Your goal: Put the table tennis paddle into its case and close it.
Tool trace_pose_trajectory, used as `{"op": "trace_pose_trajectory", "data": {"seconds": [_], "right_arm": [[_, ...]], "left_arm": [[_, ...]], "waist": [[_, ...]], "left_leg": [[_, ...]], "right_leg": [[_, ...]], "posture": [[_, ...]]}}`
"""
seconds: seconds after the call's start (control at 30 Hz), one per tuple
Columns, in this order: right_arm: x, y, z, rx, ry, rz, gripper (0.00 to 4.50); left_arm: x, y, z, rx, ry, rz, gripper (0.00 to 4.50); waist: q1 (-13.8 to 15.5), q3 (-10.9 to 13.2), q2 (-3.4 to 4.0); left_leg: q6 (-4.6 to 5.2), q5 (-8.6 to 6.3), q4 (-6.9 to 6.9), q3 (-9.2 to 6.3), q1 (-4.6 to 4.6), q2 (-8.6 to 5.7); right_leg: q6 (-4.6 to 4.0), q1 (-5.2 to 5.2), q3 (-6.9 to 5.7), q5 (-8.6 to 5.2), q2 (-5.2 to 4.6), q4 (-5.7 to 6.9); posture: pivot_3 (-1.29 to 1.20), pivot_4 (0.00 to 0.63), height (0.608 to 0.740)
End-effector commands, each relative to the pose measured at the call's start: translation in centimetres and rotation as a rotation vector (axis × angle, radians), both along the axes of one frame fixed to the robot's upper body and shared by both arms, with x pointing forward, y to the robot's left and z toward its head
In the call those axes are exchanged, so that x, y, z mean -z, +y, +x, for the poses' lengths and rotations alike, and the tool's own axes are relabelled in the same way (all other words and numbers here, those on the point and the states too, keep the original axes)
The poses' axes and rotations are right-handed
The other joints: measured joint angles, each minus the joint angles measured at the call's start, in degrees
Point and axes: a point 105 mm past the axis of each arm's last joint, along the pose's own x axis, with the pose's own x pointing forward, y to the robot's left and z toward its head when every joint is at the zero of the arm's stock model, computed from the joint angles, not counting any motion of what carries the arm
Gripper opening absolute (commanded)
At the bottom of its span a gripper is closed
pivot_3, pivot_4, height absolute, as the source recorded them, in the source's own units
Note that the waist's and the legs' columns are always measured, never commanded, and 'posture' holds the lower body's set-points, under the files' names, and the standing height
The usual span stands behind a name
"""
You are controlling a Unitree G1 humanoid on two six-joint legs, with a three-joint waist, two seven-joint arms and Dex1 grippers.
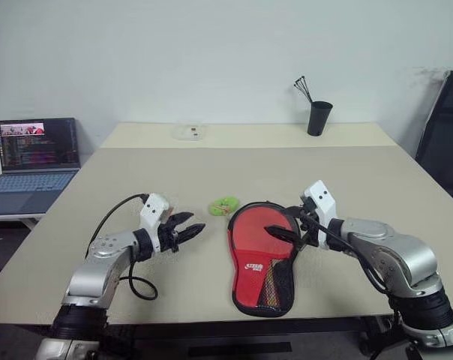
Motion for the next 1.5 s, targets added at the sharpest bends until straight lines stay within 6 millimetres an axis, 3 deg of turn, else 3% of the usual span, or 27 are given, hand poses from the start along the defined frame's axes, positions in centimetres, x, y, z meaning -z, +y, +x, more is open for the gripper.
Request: {"op": "trace_pose_trajectory", "data": {"seconds": [0.03, 0.07, 0.3, 0.5, 0.73, 1.03, 1.13, 1.5], "right_arm": [[-0.4, 0.8, 0.0, -0.013, -0.051, 0.004, 4.5], [-0.2, 1.1, -0.1, -0.017, -0.052, 0.003, 4.5], [0.4, 3.2, -0.3, -0.043, -0.064, 0.016, 4.5], [0.7, 3.7, -0.5, -0.039, -0.061, 0.024, 4.5], [1.0, 4.2, -1.1, -0.037, -0.043, 0.044, 4.5], [1.4, 4.7, -1.6, -0.045, -0.023, 0.049, 4.5], [1.4, 5.0, -1.6, -0.049, -0.023, 0.051, 4.5], [1.7, 6.5, -0.1, -0.025, -0.069, 0.032, 4.5]], "left_arm": [[-1.2, 0.2, 2.0, -0.074, -0.033, -0.014, 4.17], [-1.3, 0.3, 2.7, -0.104, -0.028, -0.022, 4.45], [-1.2, -1.9, 6.3, -0.139, 0.11, -0.158, 4.45], [0.0, -2.7, 8.2, -0.159, 0.175, -0.112, 4.45], [1.6, -4.1, 8.7, -0.126, 0.216, -0.028, 4.45], [2.2, -4.9, 8.8, -0.103, 0.21, 0.027, 4.45], [2.6, -5.5, 8.6, -0.084, 0.219, 0.031, 3.89], [3.4, -5.8, 8.3, -0.082, 0.23, 0.014, 0.02]], "waist": [[0.05, 0.0, -0.01], [0.06, 0.0, -0.01], [0.07, -0.01, -0.01], [-0.19, -0.01, -0.02], [-0.31, -0.01, -0.02], [-0.35, -0.02, -0.04], [-0.36, -0.02, -0.04], [-0.46, -0.05, -0.07]], "left_leg": [[0.0, 0.0, 0.0, 0.0, 0.0, 0.0], [0.0, 0.0, 0.0, -0.01, 0.0, 0.0], [0.0, 0.0, 0.03, -0.01, -0.02, -0.06], [0.0, 0.0, 0.03, 0.04, -0.04, -0.1], [0.0, 0.0, 0.03, 0.05, -0.06, -0.11], [0.0, 0.0, 0.03, 0.04, -0.05, -0.11], [-0.01, 0.01, 0.05, 0.03, -0.04, -0.11], [-0.01, 0.01, 0.09, 0.06, 0.05, -0.11]], "right_leg": [[0.0, 0.0, 0.0, 0.0, 0.0, 0.0], [0.0, 0.0, -0.02, 0.0, 0.01, 0.02], [0.0, 0.0, -0.07, 0.01, 0.03, 0.05], [-0.02, -0.03, -0.09, 0.02, 0.05, 0.04], [-0.02, -0.03, -0.12, 0.01, 0.05, 0.05], [-0.01, -0.02, -0.12, 0.01, 0.05, 0.07], [0.0, -0.02, -0.13, 0.01, 0.05, 0.1], [0.0, 0.0, -0.12, 0.01, 0.05, 0.19]], "posture": [[0.0, 0.15, 0.74], [0.0, 0.15, 0.74], [0.0, 0.15, 0.74], [0.0, 0.15, 0.74], [0.0, 0.15, 0.74], [0.0, 0.15, 0.74], [0.0, 0.15, 0.74], [0.0, 0.15, 0.74]]}}
